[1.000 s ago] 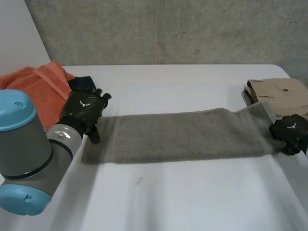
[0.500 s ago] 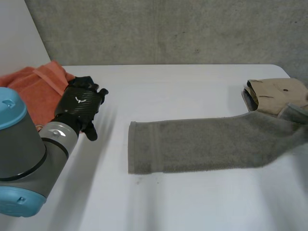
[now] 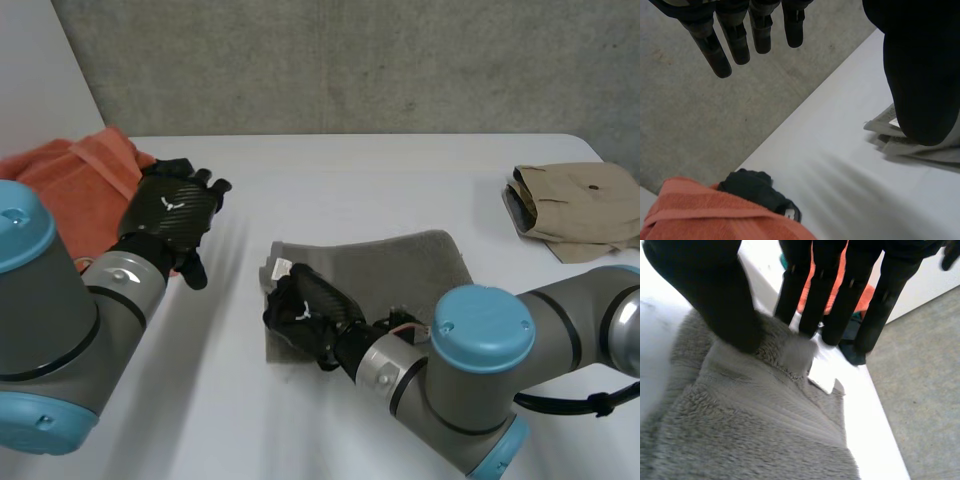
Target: Fold the laundry.
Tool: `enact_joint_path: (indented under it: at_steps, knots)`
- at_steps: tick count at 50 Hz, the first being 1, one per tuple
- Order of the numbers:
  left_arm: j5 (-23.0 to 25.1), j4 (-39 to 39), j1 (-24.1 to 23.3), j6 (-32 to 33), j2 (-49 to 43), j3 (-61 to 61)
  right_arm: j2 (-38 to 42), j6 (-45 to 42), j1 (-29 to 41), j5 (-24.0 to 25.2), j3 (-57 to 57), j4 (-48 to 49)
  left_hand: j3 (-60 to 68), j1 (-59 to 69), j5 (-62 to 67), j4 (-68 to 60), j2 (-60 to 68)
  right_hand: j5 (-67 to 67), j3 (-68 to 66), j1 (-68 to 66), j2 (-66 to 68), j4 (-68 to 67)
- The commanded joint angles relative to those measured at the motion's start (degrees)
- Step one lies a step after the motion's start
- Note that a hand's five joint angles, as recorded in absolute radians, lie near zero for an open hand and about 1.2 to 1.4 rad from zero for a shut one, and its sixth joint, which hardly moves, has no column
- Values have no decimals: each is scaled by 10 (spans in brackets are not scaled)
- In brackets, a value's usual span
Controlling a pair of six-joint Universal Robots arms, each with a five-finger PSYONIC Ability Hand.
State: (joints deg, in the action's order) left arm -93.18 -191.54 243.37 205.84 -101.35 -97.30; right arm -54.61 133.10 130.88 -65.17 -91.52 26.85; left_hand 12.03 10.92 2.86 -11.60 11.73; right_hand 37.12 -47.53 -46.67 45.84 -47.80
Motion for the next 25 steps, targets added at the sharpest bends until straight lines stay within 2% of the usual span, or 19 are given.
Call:
enact_joint_path:
  at_steps: [1,5,9,10,15,18,21,23,25]
  knots:
    - [-1,-30,-34,1,-31,40,-78,68,-39,-29,-38,-3,-20,-9,-29,16,-17,-368,372,363,-355,375]
    - [-1,-45,-56,0,-54,76,-154,138,-132,-54,-71,-22,-20,-9,-29,16,-17,-371,375,367,-358,378]
    - [-2,-53,-93,0,-91,114,-160,174,-193,-65,-100,-85,-20,-9,-29,16,-17,-371,375,367,-358,378]
    - [-2,-53,-110,1,-108,127,-160,176,-202,-66,-104,-100,-20,-9,-29,16,-17,-371,375,367,-358,378]
    - [-5,-53,-134,3,-140,146,-156,162,-255,-72,-140,-138,-20,-9,-29,16,-17,-371,375,367,-358,378]
    - [-6,-52,-137,3,-146,144,-139,118,-287,-87,-150,-135,-20,-9,-29,16,-17,-216,220,212,-203,223]
    - [-6,-52,-138,2,-143,137,-115,52,-302,-116,-141,-134,-20,-9,-29,16,-17,137,-133,-141,149,-130]
    - [-7,-49,-137,2,-141,134,-113,33,-300,-125,-134,-133,-20,-9,-29,16,-17,285,-281,-289,298,-278]
    - [-8,-49,-135,2,-135,125,-112,31,-294,-131,-116,-130,-20,-9,-29,16,-17,329,-325,-333,342,-322]
